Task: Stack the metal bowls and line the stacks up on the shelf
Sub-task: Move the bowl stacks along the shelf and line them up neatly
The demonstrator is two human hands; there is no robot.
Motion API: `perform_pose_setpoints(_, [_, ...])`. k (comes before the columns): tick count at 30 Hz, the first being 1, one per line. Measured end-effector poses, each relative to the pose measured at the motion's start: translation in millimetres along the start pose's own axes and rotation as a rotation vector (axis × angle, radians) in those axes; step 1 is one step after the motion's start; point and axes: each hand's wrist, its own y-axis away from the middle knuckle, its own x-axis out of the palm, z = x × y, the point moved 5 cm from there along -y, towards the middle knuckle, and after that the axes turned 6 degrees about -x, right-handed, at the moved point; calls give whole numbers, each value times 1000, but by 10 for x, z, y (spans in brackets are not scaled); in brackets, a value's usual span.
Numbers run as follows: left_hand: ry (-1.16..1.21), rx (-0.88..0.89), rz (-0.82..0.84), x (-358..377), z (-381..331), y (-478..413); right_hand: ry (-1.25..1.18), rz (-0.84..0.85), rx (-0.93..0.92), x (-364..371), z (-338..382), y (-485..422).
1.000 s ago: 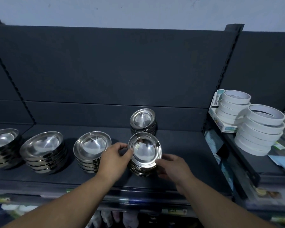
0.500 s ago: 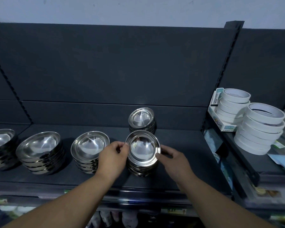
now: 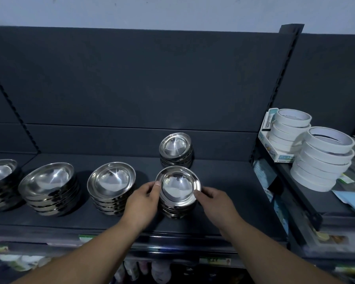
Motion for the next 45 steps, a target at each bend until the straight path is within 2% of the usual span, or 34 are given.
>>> perform_pose_setpoints(9, [50, -7, 5, 41, 40, 15, -121, -38, 24, 15, -30, 57])
perform_pose_setpoints(18, [-22, 2, 23, 97, 74, -8, -89, -63, -56, 8, 30, 16])
perform_pose_setpoints(38, [77, 15, 51, 90, 72, 40, 23, -51, -75, 14, -7, 39])
perform_pose_setpoints(45, [38, 38, 41, 82, 53, 13, 33, -34, -99, 23, 63, 55])
